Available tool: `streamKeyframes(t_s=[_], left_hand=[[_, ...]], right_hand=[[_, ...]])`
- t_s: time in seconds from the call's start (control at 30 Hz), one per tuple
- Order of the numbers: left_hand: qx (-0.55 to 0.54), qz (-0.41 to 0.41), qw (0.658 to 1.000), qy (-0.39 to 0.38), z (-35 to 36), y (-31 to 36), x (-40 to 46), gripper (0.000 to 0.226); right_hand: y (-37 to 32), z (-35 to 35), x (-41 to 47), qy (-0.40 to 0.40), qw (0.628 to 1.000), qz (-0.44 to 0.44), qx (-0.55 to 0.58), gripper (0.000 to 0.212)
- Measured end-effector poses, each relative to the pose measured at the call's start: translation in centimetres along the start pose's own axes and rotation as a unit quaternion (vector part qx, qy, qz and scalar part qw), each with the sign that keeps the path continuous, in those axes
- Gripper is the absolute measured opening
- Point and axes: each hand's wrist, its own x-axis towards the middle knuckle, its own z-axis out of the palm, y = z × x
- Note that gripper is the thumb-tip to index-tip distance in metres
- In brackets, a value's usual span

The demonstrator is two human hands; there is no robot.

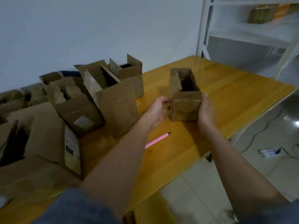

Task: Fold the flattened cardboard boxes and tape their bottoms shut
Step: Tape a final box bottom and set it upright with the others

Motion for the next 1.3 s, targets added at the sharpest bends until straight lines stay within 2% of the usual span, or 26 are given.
streamKeyframes(t_s=[0.07, 0.17, 0.2, 0.3, 0.4, 0.47, 0.53, 0.63, 0.73, 0.9, 1.0, 1.07, 1.17, 1.3], left_hand=[[-0.033, 0.007, 0.999, 0.015, -0.3, -0.1, -1.9, 0.017], [-0.024, 0.058, 0.997, 0.042, -0.7, -0.3, -4.9, 0.024], [-0.020, 0.069, 0.996, 0.043, -0.7, -0.3, -6.1, 0.026], [-0.001, 0.083, 0.996, 0.045, -0.7, -1.2, -10.0, 0.024], [0.004, 0.104, 0.992, 0.065, -0.7, -2.4, -14.1, 0.026], [0.030, 0.131, 0.985, 0.106, -1.0, -3.4, -16.7, 0.026], [0.036, 0.165, 0.972, 0.162, -1.5, -4.5, -19.0, 0.025], [0.033, 0.200, 0.946, 0.254, -2.9, -6.1, -21.9, 0.027], [0.031, 0.205, 0.923, 0.323, -4.9, -6.8, -23.8, 0.031], [0.083, 0.159, 0.912, 0.369, -8.6, -7.9, -25.3, 0.026], [0.082, 0.144, 0.905, 0.392, -9.4, -8.8, -25.3, 0.036], [0.045, 0.161, 0.903, 0.396, -9.8, -9.1, -25.3, 0.024], [0.026, 0.187, 0.892, 0.412, -10.5, -9.2, -25.3, 0.005], [0.058, 0.194, 0.890, 0.408, -10.5, -8.7, -25.1, 0.015]], right_hand=[[-0.9, 0.1, -1.5, -0.038, 0.999, 0.015, 0.032, 0.046], [-1.7, -0.3, -3.8, -0.040, 0.995, 0.030, 0.081, 0.030], [-2.0, -0.6, -4.6, -0.039, 0.994, 0.029, 0.093, 0.031], [-2.3, -1.3, -6.9, -0.052, 0.991, 0.032, 0.119, 0.055], [-3.2, -1.9, -10.1, -0.051, 0.993, 0.001, 0.109, 0.032], [-3.6, -2.1, -12.4, -0.044, 0.994, -0.024, 0.098, 0.032], [-4.1, -1.8, -15.1, -0.042, 0.995, -0.035, 0.088, 0.040], [-4.2, -0.1, -18.2, -0.069, 0.993, -0.031, 0.093, 0.045], [-4.1, 2.4, -20.5, -0.138, 0.987, -0.044, 0.062, 0.053], [-4.0, 5.7, -22.3, -0.275, 0.961, -0.017, -0.023, 0.055], [-3.3, 6.2, -23.1, -0.267, 0.959, -0.067, -0.066, 0.054], [-2.8, 6.6, -23.2, -0.241, 0.966, -0.073, -0.063, 0.054], [-2.8, 7.8, -23.1, -0.250, 0.967, -0.031, -0.025, 0.039], [-2.8, 9.3, -22.5, -0.272, 0.960, -0.053, -0.040, 0.031]])
